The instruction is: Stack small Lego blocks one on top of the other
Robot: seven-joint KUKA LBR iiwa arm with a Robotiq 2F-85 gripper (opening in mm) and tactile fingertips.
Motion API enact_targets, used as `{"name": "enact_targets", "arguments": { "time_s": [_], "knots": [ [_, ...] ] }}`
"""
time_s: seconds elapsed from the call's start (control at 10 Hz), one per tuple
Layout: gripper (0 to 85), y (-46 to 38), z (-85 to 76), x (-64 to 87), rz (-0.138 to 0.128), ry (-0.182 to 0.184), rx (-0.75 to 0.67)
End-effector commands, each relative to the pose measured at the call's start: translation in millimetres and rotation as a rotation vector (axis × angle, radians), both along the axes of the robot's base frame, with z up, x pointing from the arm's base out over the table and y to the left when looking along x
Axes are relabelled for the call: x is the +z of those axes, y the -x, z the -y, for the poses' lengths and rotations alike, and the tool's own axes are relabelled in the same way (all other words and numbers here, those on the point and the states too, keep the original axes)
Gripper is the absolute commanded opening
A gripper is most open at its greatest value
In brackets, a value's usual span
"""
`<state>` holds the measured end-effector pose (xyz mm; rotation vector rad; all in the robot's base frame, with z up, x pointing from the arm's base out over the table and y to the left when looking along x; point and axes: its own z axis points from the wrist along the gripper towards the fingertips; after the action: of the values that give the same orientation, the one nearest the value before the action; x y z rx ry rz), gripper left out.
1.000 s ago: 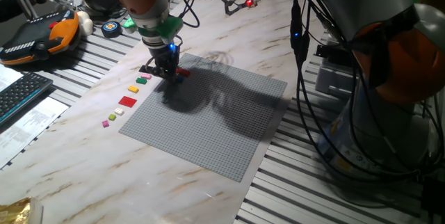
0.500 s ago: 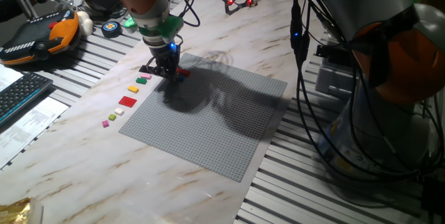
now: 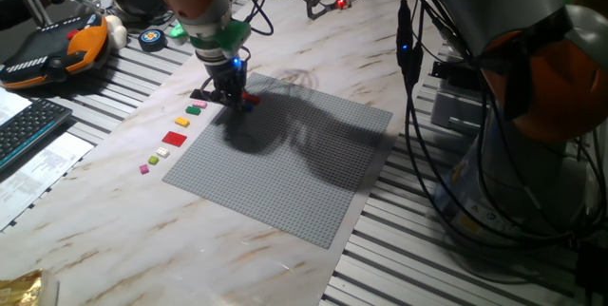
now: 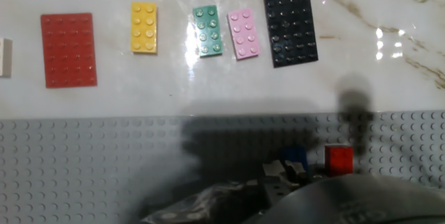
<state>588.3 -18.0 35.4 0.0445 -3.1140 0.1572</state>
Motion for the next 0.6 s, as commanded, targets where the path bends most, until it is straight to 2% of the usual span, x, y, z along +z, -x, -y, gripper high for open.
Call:
{"name": "enact_targets", "arguments": {
  "time_s": [0.0, 0.5],
  "knots": [
    [4.7, 0.6, 0.9, 0.4, -0.002, -0.003, 0.000],
    [4.7, -0.7, -0.2, 1.3, 0.002, -0.001, -0.011]
  ]
}}
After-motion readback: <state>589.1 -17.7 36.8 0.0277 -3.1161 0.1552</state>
